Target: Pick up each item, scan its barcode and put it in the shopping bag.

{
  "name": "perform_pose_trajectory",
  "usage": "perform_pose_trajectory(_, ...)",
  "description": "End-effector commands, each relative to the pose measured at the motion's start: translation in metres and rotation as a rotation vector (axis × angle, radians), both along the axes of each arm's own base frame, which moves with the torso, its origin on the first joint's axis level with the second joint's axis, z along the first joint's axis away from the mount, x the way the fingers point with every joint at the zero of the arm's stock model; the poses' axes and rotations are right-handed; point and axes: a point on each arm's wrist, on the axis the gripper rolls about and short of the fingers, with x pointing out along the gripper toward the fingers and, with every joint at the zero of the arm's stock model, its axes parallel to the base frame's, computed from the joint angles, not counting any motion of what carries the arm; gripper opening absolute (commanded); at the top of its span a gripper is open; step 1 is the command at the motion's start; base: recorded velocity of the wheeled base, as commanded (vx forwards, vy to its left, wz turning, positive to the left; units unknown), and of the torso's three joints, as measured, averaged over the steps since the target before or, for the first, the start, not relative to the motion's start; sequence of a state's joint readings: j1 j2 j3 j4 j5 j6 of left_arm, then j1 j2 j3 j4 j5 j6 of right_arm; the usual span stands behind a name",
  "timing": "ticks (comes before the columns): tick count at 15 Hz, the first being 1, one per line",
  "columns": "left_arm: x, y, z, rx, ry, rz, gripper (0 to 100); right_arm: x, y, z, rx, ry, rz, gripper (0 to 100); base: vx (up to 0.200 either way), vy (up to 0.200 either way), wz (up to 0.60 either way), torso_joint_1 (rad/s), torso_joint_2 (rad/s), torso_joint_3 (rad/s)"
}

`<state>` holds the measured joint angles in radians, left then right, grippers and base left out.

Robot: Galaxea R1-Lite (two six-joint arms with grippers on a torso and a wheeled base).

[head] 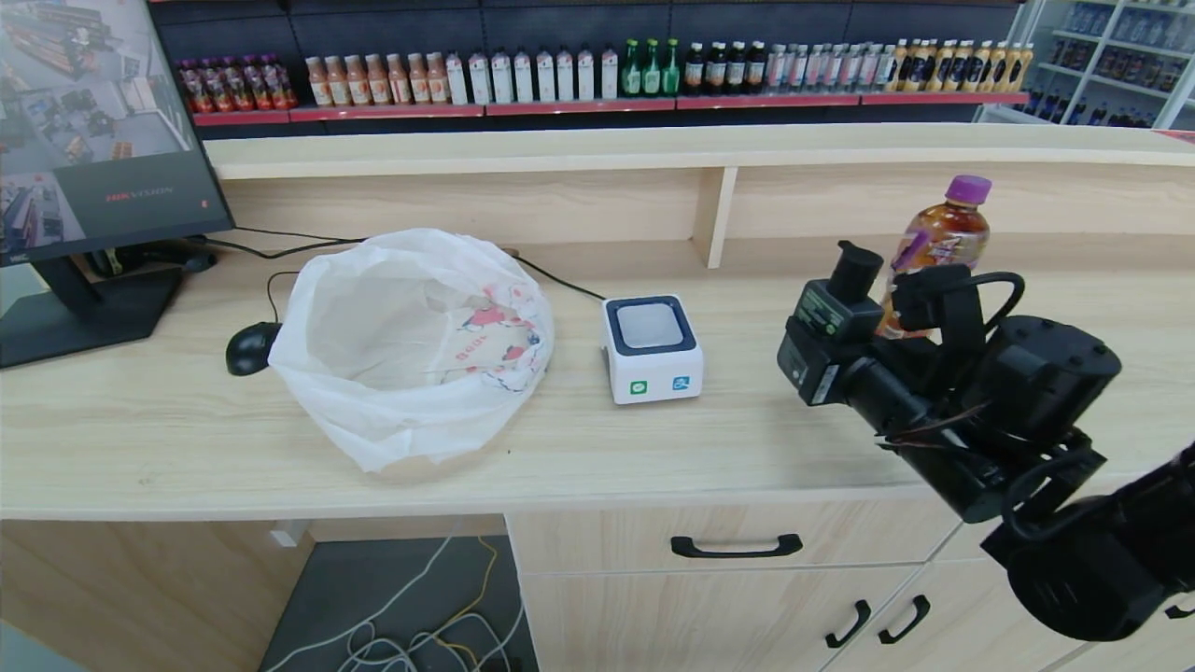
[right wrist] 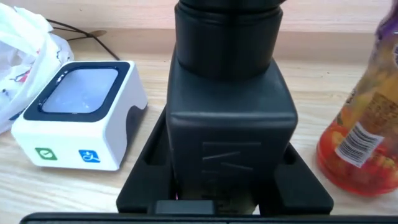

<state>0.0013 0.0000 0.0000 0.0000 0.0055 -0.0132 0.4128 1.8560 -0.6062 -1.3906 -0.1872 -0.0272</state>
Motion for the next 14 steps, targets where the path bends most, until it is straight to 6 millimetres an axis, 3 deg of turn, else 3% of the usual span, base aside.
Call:
perform_pose_trajectory(1,0.000,0.000,0.000,-0.001,0.000,0.001,100,-0.036,-0.015,0.015,0.007,-0.025,0.012,0,0.000,0.000,0.00,0.000,0.00,0.000)
perform_pose_trajectory(7,0.000,0.000,0.000,-0.001,0.000,0.001,100,-0.100,-0.036,0.027,0.020,-0.063,0.052,0,0.000,0.000,0.00,0.000,0.00,0.000)
perform_pose_trajectory(10,0.000,0.000,0.000,-0.001,0.000,0.001,100,-0.127,-0.048,0.023,0.018,-0.062,0.072,0,0.000,0.000,0.00,0.000,0.00,0.000)
perform_pose_trajectory(14,0.000,0.000,0.000,-0.001,0.000,0.001,100,-0.143,-0.055,0.020,0.015,-0.069,0.101,0,0.000,0.000,0.00,0.000,0.00,0.000)
